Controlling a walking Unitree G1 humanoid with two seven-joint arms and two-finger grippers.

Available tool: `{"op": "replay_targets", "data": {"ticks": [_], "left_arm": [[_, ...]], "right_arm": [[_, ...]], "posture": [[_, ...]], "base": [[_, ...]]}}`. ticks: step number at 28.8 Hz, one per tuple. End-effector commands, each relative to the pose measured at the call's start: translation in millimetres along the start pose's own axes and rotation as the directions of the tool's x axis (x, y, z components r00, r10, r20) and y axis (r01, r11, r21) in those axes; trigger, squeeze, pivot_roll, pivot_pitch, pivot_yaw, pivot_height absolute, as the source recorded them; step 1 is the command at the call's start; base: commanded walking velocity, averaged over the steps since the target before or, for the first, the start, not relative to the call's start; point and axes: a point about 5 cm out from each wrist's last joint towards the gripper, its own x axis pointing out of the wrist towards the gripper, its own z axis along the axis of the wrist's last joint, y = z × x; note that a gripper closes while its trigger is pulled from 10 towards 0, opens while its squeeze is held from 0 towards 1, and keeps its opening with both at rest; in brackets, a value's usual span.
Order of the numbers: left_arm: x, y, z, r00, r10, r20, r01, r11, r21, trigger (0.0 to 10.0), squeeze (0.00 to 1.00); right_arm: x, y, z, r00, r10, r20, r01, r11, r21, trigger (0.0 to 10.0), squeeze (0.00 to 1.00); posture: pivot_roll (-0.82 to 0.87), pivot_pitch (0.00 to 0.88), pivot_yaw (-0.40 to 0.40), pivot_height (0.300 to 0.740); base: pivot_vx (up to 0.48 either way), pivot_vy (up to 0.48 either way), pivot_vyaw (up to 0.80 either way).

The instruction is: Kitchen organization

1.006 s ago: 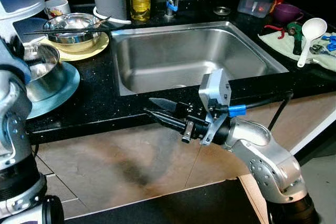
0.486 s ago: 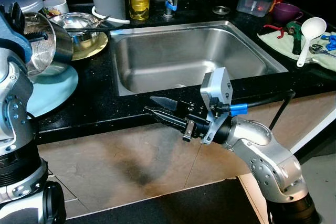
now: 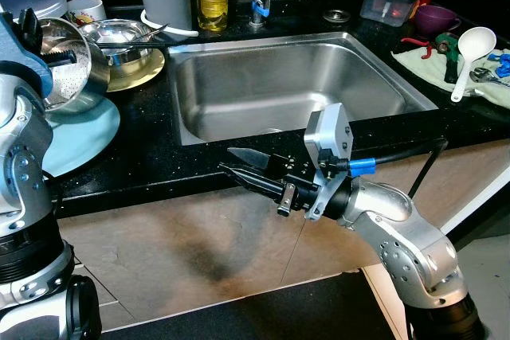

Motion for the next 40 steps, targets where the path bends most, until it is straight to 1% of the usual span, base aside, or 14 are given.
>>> {"op": "replay_targets", "data": {"ticks": [1, 8, 12, 14, 18, 19, 23, 28, 29, 31, 32, 35, 38, 40], "left_arm": [[-3.3, -14.9, -8.9, 0.990, -0.123, -0.065, 0.122, 0.992, -0.012, 0.0, 0.00], [-4.0, -18.9, -8.7, 0.984, -0.159, -0.076, 0.159, 0.987, -0.003, 0.0, 0.00], [-3.5, -24.1, 2.4, 0.981, -0.194, -0.007, 0.193, 0.980, -0.036, 0.0, 0.00], [-2.9, -24.4, 7.8, 0.982, -0.189, 0.023, 0.189, 0.981, -0.032, 0.0, 0.00], [-0.3, -17.7, 18.8, 0.987, -0.134, 0.090, 0.137, 0.990, -0.024, 0.0, 0.00], [0.5, -14.3, 25.6, 0.985, -0.106, 0.133, 0.110, 0.994, -0.027, 0.0, 0.00], [0.4, -12.7, 31.0, 0.981, -0.092, 0.169, 0.098, 0.995, -0.027, 0.0, 0.00], [-1.8, -19.0, 34.9, 0.967, -0.149, 0.207, 0.161, 0.986, -0.041, 0.0, 0.00], [-2.1, -20.6, 32.8, 0.967, -0.166, 0.194, 0.176, 0.984, -0.039, 0.0, 0.00], [-1.1, -20.2, 11.4, 0.983, -0.179, 0.035, 0.178, 0.984, 0.022, 0.0, 0.00], [-1.1, -19.6, 5.2, 0.983, -0.181, -0.013, 0.181, 0.983, 0.036, 0.0, 0.00], [-1.9, -13.8, -5.3, 0.988, -0.142, -0.067, 0.148, 0.986, 0.080, 0.0, 0.00], [-4.8, -3.0, -24.5, 0.981, -0.088, -0.170, 0.113, 0.983, 0.144, 0.0, 0.00], [-5.6, 0.3, -28.4, 0.979, -0.072, -0.192, 0.105, 0.981, 0.163, 0.0, 0.00]], "right_arm": [[-1.2, 2.7, -2.3, 1.000, 0.013, -0.005, -0.013, 1.000, 0.014, 10.0, 0.00], [-1.7, 3.4, -2.8, 1.000, 0.017, -0.009, -0.017, 1.000, 0.017, 10.0, 0.00], [-1.7, 3.4, -2.4, 1.000, 0.017, -0.007, -0.017, 1.000, 0.016, 10.0, 0.00], [-1.4, 3.0, -1.3, 1.000, 0.017, -0.003, -0.017, 1.000, 0.013, 10.0, 0.00], [-0.9, 2.1, 0.1, 1.000, 0.016, 0.004, -0.016, 1.000, 0.011, 10.0, 0.00], [-0.9, 2.1, 0.3, 1.000, 0.017, 0.005, -0.017, 1.000, 0.011, 10.0, 0.00], [-0.9, 2.2, 0.6, 1.000, 0.017, 0.007, -0.018, 1.000, 0.012, 10.0, 0.00], [-0.7, 2.2, 0.3, 1.000, 0.023, 0.009, -0.023, 1.000, 0.019, 10.0, 0.00], [-0.7, 2.4, 0.0, 1.000, 0.025, 0.008, -0.025, 0.999, 0.021, 10.0, 0.00], [-0.8, 3.2, -1.3, 1.000, 0.031, 0.003, -0.031, 0.999, 0.025, 10.0, 0.00], [-0.8, 3.4, -1.6, 0.999, 0.032, 0.002, -0.032, 0.999, 0.026, 10.0, 0.00], [-0.8, 3.4, -2.0, 0.999, 0.033, 0.001, -0.033, 0.999, 0.027, 10.0, 0.00], [-1.0, 3.6, -2.4, 0.999, 0.034, 0.000, -0.034, 0.999, 0.029, 10.0, 0.00], [-1.0, 3.8, -2.5, 0.999, 0.035, -0.001, -0.035, 0.999, 0.029, 10.0, 0.00]], "posture": [[-0.04, 0.160, -0.010, 0.740], [-0.04, 0.161, -0.010, 0.740], [-0.04, 0.161, -0.010, 0.740], [-0.04, 0.161, -0.010, 0.740], [-0.04, 0.159, -0.008, 0.740], [-0.04, 0.159, -0.008, 0.740], [-0.04, 0.159, -0.008, 0.740], [-0.04, 0.158, -0.008, 0.740], [-0.04, 0.158, -0.008, 0.740], [-0.04, 0.160, -0.009, 0.740], [-0.04, 0.160, -0.009, 0.740], [-0.04, 0.161, -0.010, 0.740], [-0.04, 0.160, -0.011, 0.740], [-0.04, 0.161, -0.010, 0.740]], "base": [[0.000, 0.000, 0.00], [0.000, 0.000, 0.00], [0.000, 0.000, 0.00], [0.000, 0.000, 0.00], [0.000, 0.000, 0.00], [0.000, 0.000, 0.00], [0.000, 0.000, 0.00], [0.000, 0.000, 0.00], [0.000, 0.000, 0.00], [0.000, 0.000, 0.00], [0.000, 0.000, 0.00], [0.000, 0.000, 0.00], [0.000, 0.000, 0.00], [0.000, 0.000, 0.00]]}}
